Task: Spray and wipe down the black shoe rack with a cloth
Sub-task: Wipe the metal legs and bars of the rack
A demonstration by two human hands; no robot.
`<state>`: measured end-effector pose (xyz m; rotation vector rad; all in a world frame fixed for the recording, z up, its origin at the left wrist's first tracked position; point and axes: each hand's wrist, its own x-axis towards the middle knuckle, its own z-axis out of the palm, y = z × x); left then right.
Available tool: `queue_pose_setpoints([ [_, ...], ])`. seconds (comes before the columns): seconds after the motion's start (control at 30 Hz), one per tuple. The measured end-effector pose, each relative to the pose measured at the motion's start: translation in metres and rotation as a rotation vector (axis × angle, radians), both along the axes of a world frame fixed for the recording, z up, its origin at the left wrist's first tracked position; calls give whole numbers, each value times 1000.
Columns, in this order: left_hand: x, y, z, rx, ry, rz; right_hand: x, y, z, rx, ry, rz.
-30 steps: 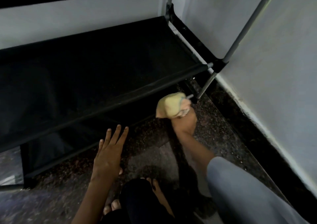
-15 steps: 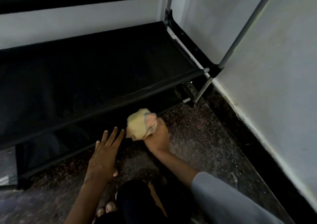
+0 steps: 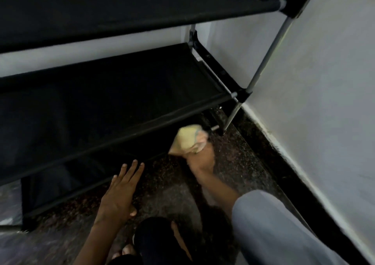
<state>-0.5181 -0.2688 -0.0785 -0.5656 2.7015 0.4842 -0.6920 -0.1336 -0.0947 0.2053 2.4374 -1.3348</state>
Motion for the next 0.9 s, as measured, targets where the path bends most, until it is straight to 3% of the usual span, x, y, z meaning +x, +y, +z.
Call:
queue_pose_setpoints([
  [0.1,15,7,26,174,92,108,60,-19,27,-20,-130,414],
  [0.17,31,10,52,318,216,284,89,-25,55,-109,-236,492],
  [0.33,68,14,146,549,538,474,92,-9,147,-509,-517,728],
  [0.47,66,28,231,711,689,462,78,27,226,-894,-759,946],
  [0.6,54,51,312,794,843,429,58,58,287,-963,-768,1094],
  [0.7,45,73,366,863,931,395,49,78,321,-1060,-717,1056],
  [0.9,17,129,442,548,1084,312,50,132,395,-1252,-566,975],
])
